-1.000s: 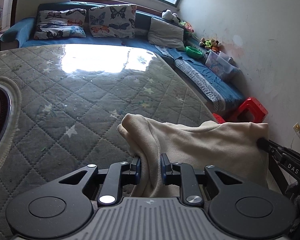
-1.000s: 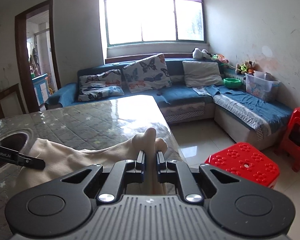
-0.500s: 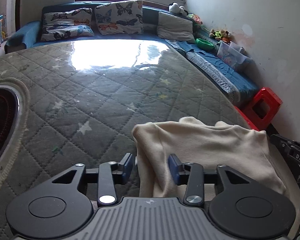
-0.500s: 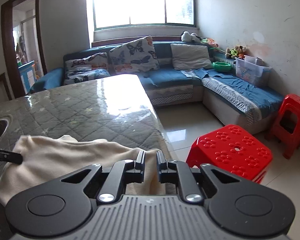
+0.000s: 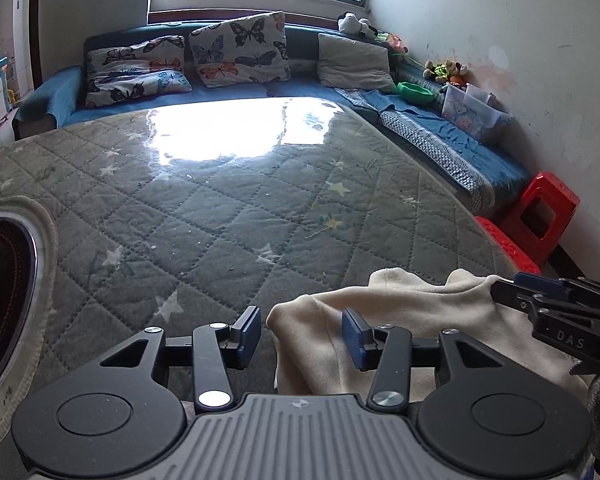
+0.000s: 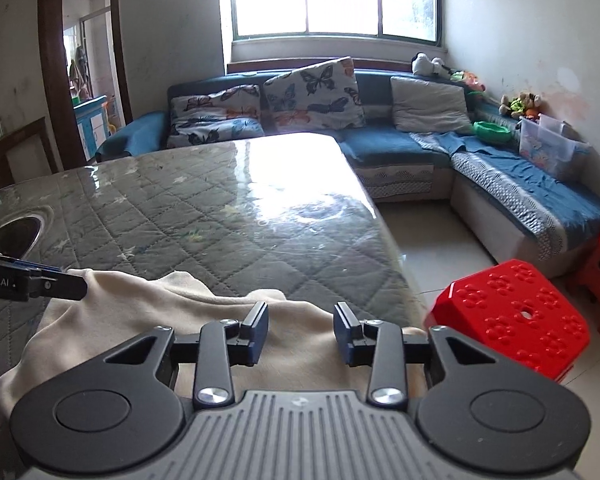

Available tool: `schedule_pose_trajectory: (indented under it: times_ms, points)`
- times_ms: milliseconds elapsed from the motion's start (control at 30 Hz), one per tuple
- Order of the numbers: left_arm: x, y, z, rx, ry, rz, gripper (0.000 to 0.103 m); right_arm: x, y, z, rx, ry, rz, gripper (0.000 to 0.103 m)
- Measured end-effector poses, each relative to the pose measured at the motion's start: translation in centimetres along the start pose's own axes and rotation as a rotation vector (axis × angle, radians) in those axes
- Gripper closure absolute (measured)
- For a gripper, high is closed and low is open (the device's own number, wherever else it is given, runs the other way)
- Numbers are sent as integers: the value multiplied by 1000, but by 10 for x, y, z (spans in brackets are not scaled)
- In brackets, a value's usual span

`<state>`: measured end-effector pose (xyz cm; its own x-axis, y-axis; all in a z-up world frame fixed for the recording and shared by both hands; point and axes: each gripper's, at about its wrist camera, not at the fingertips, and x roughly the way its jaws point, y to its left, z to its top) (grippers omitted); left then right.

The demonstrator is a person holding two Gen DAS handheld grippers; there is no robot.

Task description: Fold clothes

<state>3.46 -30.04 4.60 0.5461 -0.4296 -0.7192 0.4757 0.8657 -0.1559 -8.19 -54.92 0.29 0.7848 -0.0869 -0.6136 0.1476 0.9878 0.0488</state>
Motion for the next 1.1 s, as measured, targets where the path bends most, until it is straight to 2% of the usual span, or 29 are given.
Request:
schedule_pose_trajectory:
  times_ms: [333, 467, 533, 667, 733, 1033, 1100]
  points:
    - [19, 2, 2, 7, 12, 20, 48, 24, -4, -2, 16, 33, -13, 49]
    - [13, 0, 1, 10, 3, 19, 47, 14, -5, 0, 13, 17, -14, 46]
    - [9, -1, 0, 13, -2, 19, 46, 6, -3, -2, 16, 12, -4, 36]
    - [-2, -7, -9, 43, -15, 19, 44, -12, 5, -14, 3, 3, 25, 31]
    - [-7, -10, -15, 56, -19, 19, 42, -20, 10, -21, -8, 2, 35, 23]
    - [-21, -20, -40, 109, -24, 29, 40, -44, 21, -51, -32, 9, 40, 19]
    - [-23, -20, -44, 113, -26, 33, 39, -49, 22, -59, -28, 6, 34, 15]
